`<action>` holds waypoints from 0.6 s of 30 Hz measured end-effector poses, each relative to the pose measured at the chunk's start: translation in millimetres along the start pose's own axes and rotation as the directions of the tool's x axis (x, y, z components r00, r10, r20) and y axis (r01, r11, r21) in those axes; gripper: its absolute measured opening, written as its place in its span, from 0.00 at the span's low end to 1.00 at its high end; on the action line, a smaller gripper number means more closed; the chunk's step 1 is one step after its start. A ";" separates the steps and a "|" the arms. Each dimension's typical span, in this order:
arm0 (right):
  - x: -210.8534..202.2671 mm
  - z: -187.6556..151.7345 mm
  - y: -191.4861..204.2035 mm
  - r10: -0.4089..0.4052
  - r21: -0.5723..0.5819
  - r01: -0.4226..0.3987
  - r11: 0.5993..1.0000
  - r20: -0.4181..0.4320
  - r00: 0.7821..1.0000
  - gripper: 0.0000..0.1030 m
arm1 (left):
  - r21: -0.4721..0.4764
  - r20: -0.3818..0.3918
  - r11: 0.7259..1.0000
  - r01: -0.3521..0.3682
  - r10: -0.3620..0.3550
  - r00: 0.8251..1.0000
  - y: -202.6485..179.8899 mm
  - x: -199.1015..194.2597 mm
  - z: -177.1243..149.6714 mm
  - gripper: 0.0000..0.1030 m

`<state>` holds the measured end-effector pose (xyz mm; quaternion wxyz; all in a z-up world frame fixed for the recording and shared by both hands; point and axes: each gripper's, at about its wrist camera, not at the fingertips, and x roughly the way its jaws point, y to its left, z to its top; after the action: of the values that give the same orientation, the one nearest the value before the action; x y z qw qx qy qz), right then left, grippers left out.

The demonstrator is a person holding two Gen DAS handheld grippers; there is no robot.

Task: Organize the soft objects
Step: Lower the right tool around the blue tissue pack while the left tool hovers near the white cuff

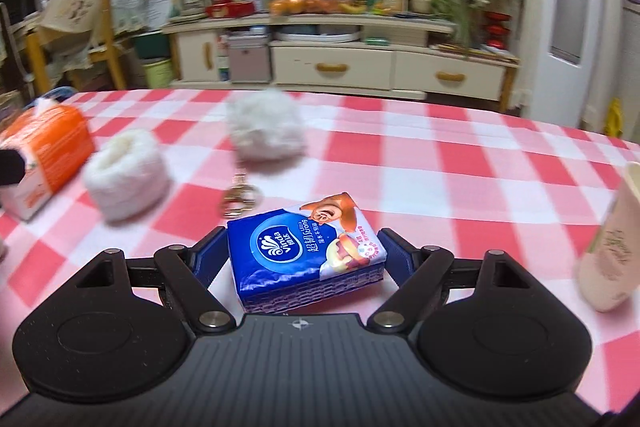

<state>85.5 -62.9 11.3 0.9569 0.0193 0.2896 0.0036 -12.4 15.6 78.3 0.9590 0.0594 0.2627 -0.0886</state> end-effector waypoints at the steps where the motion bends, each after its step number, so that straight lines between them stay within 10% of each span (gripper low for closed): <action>1: -0.2 -0.6 -5.6 -0.015 0.004 0.015 1.000 0.002 1.000 0.97 | 0.007 -0.002 1.000 0.005 -0.005 1.000 -3.9 1.0 -0.8 0.97; 18: -2.4 -6.3 -70.6 -0.112 0.125 0.109 0.986 0.024 0.993 0.99 | -0.008 0.012 0.999 0.049 -0.049 0.999 -73.7 66.2 33.2 0.97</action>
<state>79.6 -133.3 4.6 0.9570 0.0622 0.2750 -0.0676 45.2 -70.9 67.6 0.9583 0.0483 0.2586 -0.1113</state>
